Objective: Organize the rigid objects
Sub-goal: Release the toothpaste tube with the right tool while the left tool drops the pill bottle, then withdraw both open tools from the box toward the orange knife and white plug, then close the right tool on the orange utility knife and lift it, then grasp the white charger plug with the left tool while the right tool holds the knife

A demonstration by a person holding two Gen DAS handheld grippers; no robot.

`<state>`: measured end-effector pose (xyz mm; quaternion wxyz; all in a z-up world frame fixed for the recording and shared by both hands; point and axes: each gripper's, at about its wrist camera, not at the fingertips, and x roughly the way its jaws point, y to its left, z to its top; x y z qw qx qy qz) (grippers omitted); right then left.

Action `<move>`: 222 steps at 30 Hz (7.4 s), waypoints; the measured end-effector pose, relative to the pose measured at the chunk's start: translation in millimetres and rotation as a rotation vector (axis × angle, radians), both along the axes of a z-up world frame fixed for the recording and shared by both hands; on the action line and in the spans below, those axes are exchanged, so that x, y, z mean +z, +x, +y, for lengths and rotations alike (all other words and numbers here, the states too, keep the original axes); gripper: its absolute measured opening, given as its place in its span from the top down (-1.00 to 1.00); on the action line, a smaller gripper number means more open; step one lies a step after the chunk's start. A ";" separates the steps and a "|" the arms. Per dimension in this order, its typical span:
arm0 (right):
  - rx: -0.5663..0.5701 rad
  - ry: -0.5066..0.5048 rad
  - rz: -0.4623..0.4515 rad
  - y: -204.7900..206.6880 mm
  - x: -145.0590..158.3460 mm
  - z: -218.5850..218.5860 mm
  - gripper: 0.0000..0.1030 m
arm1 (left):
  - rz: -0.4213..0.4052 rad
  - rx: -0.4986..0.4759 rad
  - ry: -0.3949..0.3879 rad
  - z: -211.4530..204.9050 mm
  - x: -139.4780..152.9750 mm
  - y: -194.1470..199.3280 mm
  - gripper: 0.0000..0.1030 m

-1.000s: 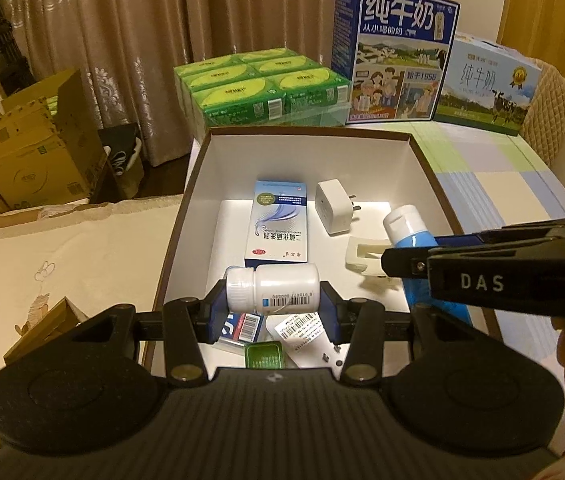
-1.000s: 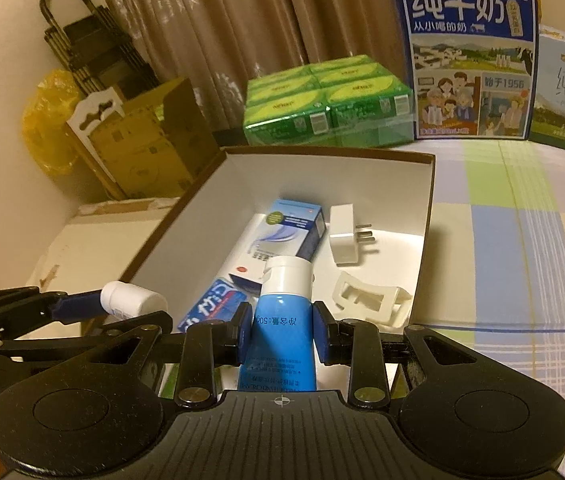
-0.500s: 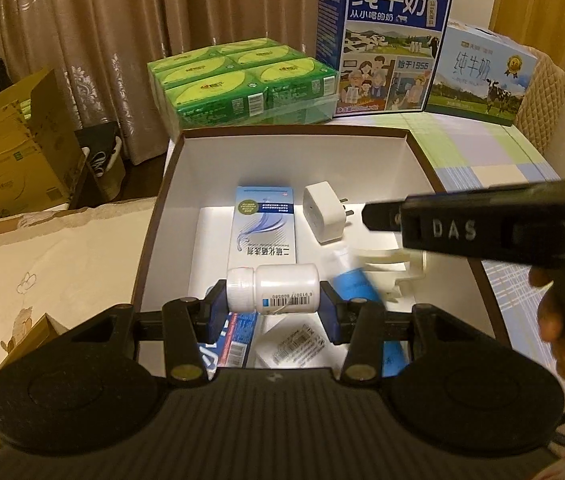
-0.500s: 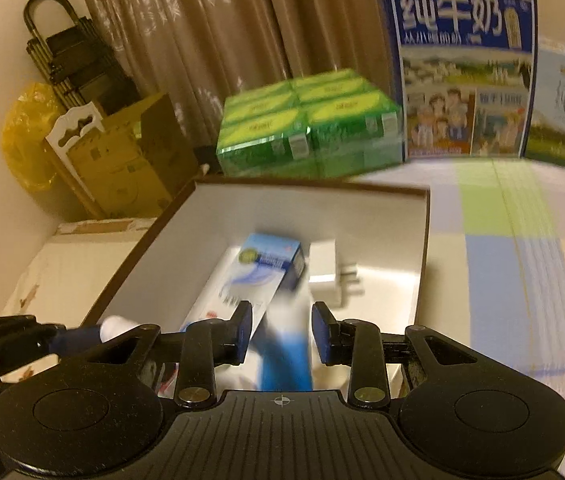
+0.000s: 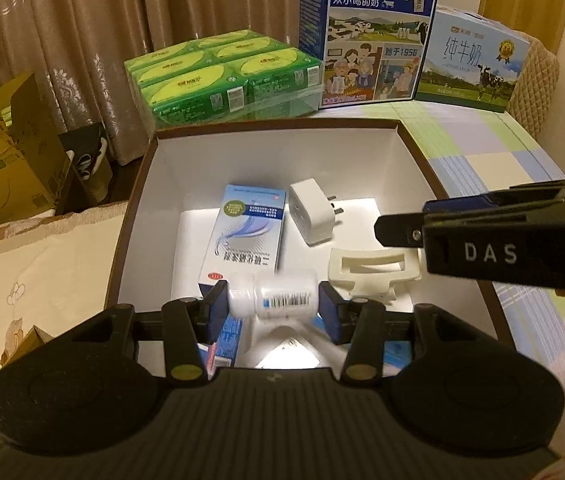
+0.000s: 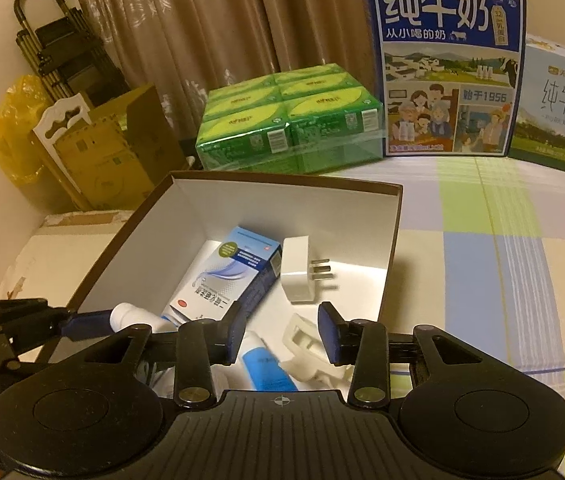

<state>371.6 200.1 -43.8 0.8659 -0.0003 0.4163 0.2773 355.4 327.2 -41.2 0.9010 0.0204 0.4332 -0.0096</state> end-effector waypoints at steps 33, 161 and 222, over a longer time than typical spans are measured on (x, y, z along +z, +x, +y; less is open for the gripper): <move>-0.002 0.038 -0.014 -55.9 19.6 -35.4 -0.23 | -0.010 0.113 -0.025 8.2 32.2 -59.5 -0.21; -0.679 -0.207 0.106 -7.9 -75.5 -408.6 0.42 | 0.190 -0.405 -0.011 -363.4 -90.0 52.3 -0.17; -0.440 -0.169 0.118 -8.8 -78.5 -420.5 0.38 | 0.211 -0.339 0.011 -404.2 -109.6 46.4 0.31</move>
